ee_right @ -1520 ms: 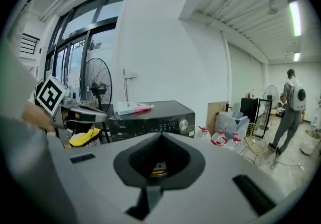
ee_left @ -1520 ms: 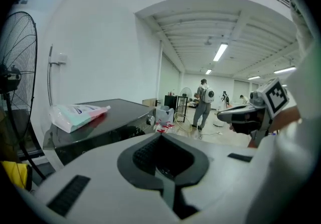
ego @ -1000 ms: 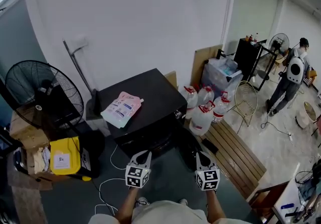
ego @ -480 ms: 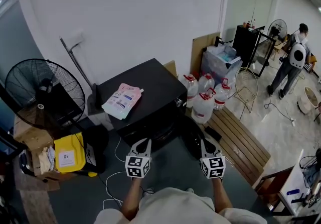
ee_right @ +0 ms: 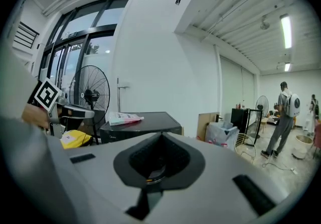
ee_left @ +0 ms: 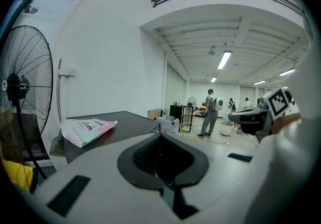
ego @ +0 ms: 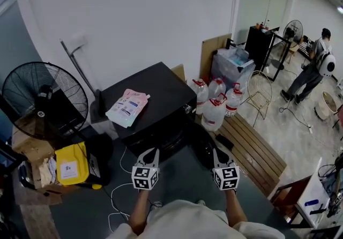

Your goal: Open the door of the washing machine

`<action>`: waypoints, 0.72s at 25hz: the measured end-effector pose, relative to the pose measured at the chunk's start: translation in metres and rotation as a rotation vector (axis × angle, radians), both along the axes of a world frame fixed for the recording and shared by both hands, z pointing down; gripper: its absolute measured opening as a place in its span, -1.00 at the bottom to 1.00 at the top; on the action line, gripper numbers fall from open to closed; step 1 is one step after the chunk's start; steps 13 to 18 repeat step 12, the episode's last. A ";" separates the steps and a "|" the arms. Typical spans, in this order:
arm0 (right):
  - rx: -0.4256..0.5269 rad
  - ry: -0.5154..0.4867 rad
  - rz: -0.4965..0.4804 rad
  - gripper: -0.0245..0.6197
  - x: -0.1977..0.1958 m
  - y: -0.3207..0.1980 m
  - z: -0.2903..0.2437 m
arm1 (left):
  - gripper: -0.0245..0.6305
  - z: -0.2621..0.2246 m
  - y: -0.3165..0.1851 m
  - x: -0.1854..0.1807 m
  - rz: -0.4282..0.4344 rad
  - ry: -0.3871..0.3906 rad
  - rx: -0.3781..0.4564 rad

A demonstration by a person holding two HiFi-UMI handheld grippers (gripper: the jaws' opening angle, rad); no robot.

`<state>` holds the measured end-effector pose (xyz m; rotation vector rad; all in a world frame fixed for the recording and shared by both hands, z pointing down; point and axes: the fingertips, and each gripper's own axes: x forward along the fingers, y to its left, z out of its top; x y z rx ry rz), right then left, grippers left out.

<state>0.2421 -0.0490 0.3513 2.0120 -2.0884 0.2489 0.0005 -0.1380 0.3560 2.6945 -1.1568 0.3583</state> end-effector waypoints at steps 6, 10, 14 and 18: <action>-0.005 -0.009 -0.002 -0.93 0.000 0.001 0.002 | -0.90 0.000 0.003 0.006 0.011 -0.008 -0.003; -0.001 -0.011 -0.005 -0.93 0.000 0.003 0.005 | -0.90 0.006 0.006 0.008 0.013 -0.012 -0.010; -0.001 -0.011 -0.004 -0.93 0.000 0.005 0.007 | -0.90 0.010 0.009 0.009 0.015 -0.012 -0.013; -0.001 -0.011 -0.004 -0.93 0.000 0.005 0.007 | -0.90 0.010 0.009 0.009 0.015 -0.012 -0.013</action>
